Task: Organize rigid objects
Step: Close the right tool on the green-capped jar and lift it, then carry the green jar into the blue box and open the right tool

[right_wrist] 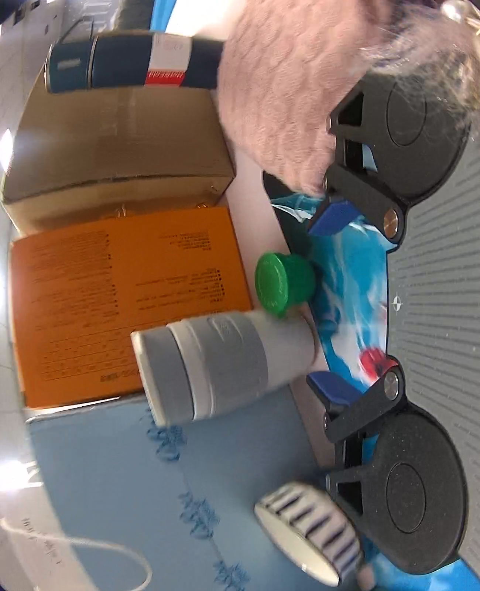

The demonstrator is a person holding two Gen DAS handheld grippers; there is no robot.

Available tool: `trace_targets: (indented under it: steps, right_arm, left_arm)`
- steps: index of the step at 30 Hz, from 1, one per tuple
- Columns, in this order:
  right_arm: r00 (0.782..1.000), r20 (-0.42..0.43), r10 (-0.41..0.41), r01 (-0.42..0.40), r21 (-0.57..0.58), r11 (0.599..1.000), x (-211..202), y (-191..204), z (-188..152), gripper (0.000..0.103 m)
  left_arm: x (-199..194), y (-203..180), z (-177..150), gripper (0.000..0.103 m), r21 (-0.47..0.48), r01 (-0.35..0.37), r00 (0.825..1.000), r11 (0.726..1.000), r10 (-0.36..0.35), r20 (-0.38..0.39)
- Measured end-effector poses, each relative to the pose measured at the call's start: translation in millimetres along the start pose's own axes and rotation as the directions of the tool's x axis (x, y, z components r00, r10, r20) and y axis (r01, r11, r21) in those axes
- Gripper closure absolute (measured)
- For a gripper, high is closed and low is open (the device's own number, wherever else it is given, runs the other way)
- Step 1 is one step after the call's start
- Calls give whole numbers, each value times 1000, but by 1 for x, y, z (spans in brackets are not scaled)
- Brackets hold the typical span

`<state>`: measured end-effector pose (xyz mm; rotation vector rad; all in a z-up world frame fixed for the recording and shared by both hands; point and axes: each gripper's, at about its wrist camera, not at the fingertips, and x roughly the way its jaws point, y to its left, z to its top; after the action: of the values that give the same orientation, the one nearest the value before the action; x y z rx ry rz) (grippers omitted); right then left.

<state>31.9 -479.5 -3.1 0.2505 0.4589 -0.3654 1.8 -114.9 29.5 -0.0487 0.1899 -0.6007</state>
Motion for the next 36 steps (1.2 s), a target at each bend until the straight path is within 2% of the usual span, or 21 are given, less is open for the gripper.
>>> trace_targets:
  steps: [3,7,10,11,12,13,16,19,27,32,36]
  right_arm:
    - [999,-38,-19,17,-51,999,23,-1,5,36]
    - [996,-61,-58,55,-47,997,45,-1,10,37]
    - [996,-63,-57,53,-63,997,54,0,14,39]
    - [995,-80,-54,48,-69,996,58,0,15,46]
    - [994,-95,-48,42,-69,997,62,-2,15,58]
    - [994,-107,-33,28,-51,998,64,-6,15,64]
    - [994,-109,4,-5,-10,1000,64,-15,17,64]
    - [995,-103,-13,11,-20,1000,61,-15,16,64]
    - [995,-62,-80,79,-15,997,26,-9,12,64]
    - [999,17,-48,48,-8,999,-26,3,10,64]
    - [998,58,14,-13,-21,1000,-60,23,5,64]
  left_arm:
    - [4,-3,-3,0,6,1,1000,1000,-1,-3]
    - [9,-3,-7,0,10,5,1000,1000,-5,-19]
    - [10,0,-8,0,2,6,1000,1000,-6,-27]
    - [11,1,-8,0,-1,12,1000,1000,-12,-28]
    - [11,2,-9,0,-7,24,999,1000,-24,-26]
    - [11,4,-9,0,-15,34,999,999,-34,-25]
    - [15,7,-10,0,-33,29,998,999,-30,-50]
    - [17,12,-10,0,-60,28,998,998,-31,-55]
    - [10,19,1,0,-73,22,998,997,-26,-53]
    - [-1,31,11,0,-66,13,999,998,-15,-39]
    - [-8,46,17,0,-78,13,998,997,-18,-59]
